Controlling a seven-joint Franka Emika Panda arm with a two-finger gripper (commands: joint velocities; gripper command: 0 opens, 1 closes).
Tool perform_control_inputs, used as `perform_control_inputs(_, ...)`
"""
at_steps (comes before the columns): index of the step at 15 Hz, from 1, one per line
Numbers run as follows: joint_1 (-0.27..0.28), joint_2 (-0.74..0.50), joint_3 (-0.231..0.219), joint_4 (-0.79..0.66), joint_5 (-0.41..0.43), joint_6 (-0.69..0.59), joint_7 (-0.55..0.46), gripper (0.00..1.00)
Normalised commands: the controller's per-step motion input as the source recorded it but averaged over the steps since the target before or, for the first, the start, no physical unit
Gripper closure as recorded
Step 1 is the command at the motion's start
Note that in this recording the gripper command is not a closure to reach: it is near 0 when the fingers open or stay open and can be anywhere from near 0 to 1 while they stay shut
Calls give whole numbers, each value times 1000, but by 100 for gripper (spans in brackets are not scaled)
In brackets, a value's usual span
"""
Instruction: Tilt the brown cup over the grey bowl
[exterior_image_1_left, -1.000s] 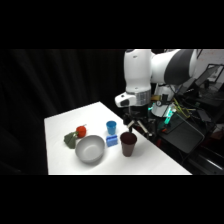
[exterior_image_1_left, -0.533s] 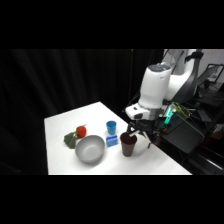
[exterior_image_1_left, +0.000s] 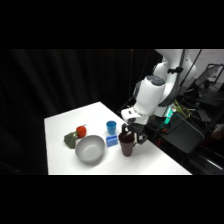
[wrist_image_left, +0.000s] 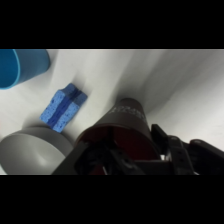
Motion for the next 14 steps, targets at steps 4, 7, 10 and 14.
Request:
perform_control_inputs(4,13,-5,-53,78,-60,-87,72,70)
perform_control_inputs(7,-141,-44,20,74,231,-201,-280,6)
perform_control_inputs(10,-232,-184,78,70,457,-253,-625,6)
perform_control_inputs(14,-244,-381,165,226,697,-663,-888,6)
